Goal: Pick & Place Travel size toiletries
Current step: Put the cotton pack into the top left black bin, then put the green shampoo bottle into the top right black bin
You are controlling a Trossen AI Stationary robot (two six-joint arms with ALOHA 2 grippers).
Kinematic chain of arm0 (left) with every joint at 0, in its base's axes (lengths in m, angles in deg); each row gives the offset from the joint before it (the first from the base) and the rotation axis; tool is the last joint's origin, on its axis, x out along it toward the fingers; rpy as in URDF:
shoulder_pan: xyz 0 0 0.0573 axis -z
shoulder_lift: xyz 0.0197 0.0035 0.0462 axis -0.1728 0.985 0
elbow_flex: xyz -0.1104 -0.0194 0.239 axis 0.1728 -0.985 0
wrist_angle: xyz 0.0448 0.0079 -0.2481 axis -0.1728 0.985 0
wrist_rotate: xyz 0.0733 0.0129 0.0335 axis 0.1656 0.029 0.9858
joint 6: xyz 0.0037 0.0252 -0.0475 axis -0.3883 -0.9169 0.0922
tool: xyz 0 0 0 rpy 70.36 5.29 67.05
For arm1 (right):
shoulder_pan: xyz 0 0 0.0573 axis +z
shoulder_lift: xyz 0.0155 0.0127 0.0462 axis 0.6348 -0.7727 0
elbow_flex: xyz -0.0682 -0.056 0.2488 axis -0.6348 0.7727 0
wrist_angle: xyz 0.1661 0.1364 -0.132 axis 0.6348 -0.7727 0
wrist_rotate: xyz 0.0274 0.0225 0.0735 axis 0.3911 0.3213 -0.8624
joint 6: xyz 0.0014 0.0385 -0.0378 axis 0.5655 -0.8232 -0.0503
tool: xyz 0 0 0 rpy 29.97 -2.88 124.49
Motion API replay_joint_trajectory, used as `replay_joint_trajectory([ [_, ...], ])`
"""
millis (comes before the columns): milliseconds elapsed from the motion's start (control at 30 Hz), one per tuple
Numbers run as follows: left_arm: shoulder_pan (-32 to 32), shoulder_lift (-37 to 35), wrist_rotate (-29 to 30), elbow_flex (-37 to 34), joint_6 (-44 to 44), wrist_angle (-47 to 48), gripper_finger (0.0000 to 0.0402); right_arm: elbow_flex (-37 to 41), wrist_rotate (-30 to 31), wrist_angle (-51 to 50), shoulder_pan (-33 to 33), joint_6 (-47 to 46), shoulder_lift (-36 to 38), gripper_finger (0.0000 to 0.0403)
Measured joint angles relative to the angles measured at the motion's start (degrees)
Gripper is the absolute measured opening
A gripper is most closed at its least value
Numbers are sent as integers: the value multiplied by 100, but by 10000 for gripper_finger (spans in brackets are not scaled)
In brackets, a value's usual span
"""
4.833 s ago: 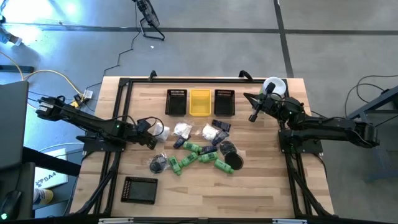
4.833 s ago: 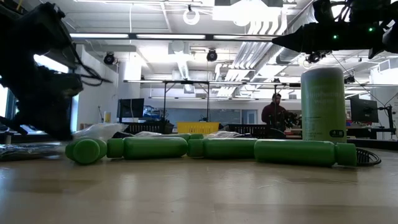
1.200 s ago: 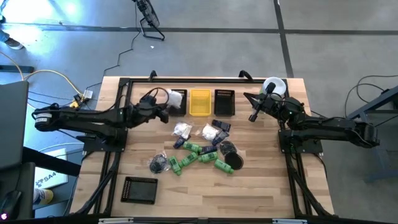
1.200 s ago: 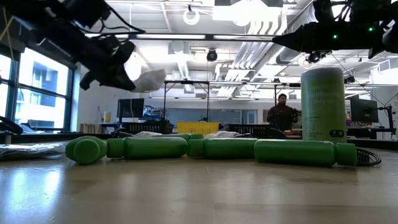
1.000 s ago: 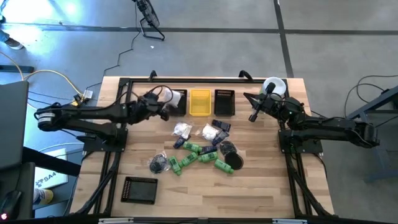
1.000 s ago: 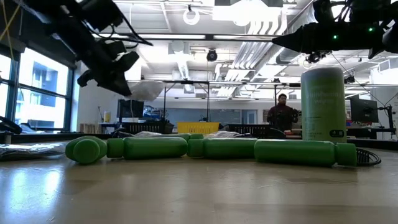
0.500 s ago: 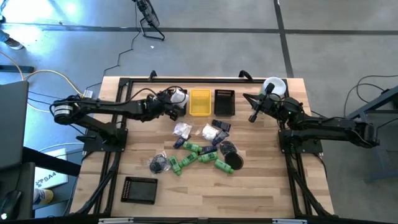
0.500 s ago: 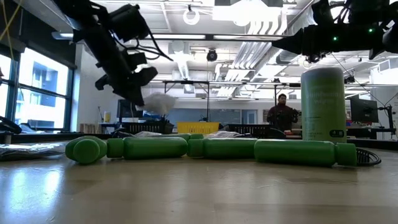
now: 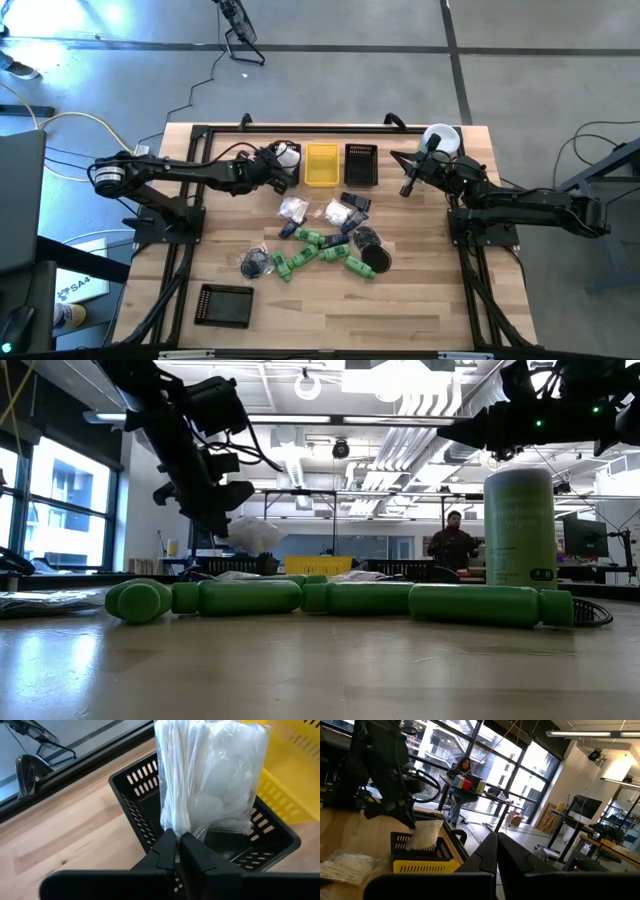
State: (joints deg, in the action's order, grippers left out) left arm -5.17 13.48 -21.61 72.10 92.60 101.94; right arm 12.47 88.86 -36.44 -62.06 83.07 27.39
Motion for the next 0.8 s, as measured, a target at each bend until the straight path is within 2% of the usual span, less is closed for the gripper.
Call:
replay_joint_trajectory([
  [400,0,0,177,0,-58,-20,143,0,192,-9,0,0,0,2],
  [567,0,-4,190,0,-57,-168,153,0,192,-9,0,0,0,2],
  [800,0,-6,183,241,-160,-162,137,0,192,-10,0,14,0,2],
])
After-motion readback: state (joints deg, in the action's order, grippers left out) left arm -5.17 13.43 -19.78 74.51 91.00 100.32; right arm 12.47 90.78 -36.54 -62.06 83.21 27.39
